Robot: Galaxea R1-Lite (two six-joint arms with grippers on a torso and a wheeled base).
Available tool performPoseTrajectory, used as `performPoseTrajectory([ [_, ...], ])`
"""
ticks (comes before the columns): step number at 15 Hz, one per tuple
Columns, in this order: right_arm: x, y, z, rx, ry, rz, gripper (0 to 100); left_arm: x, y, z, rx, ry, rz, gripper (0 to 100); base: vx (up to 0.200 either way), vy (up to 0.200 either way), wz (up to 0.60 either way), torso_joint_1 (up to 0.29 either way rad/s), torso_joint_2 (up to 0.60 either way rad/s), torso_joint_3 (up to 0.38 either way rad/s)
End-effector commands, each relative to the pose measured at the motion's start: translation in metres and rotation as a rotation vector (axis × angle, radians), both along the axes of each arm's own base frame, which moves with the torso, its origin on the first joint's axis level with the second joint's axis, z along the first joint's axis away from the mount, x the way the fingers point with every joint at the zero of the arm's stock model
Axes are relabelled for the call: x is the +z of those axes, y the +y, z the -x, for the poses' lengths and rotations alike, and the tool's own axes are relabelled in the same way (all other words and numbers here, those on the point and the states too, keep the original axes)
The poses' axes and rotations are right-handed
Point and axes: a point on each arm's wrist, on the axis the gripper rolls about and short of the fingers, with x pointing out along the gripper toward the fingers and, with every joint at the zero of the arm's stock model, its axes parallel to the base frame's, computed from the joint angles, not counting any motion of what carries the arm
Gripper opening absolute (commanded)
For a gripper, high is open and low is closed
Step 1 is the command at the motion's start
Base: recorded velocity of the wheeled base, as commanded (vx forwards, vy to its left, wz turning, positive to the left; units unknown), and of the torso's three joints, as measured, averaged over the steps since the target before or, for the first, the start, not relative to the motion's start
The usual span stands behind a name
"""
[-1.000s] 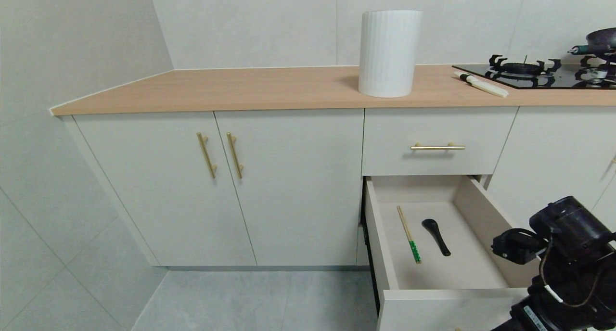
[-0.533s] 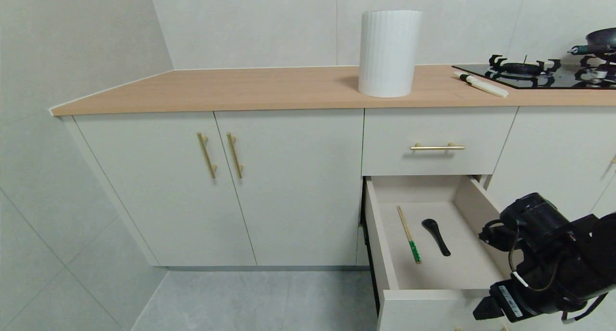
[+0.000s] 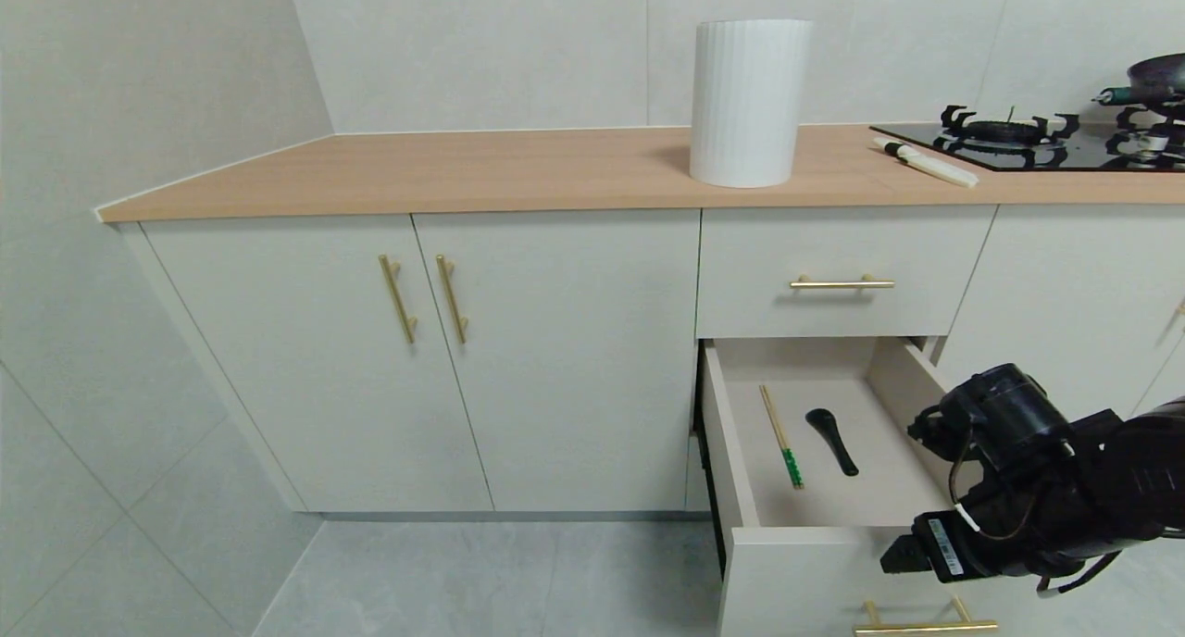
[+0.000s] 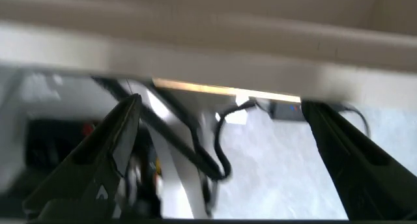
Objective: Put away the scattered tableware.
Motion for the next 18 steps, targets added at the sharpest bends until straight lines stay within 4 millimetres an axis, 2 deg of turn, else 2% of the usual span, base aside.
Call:
performPoseTrajectory([
  [1, -0.003, 0.002, -0.005, -0.011, -0.035, -0.016, 100, 0.0, 0.0, 0.0, 0.0, 0.0, 0.0, 100, 0.0, 0.0, 0.0, 0.0, 0.0, 0.0],
  [8, -0.023, 0.004, -0.027, -0.09, -0.232, -0.019, 100, 0.0, 0.0, 0.0, 0.001, 0.002, 0.0, 100, 0.0, 0.0, 0.0, 0.0, 0.0, 0.0],
  [13, -0.032, -0.002, -0.049, -0.183, -0.342, -0.062, 100, 0.0, 0.0, 0.0, 0.001, 0.002, 0.0, 100, 0.0, 0.0, 0.0, 0.0, 0.0, 0.0],
  [18, -0.056, -0.014, -0.075, -0.271, -0.446, -0.063, 100, 0.0, 0.0, 0.0, 0.001, 0.0, 0.0, 100, 0.0, 0.0, 0.0, 0.0, 0.0, 0.0],
])
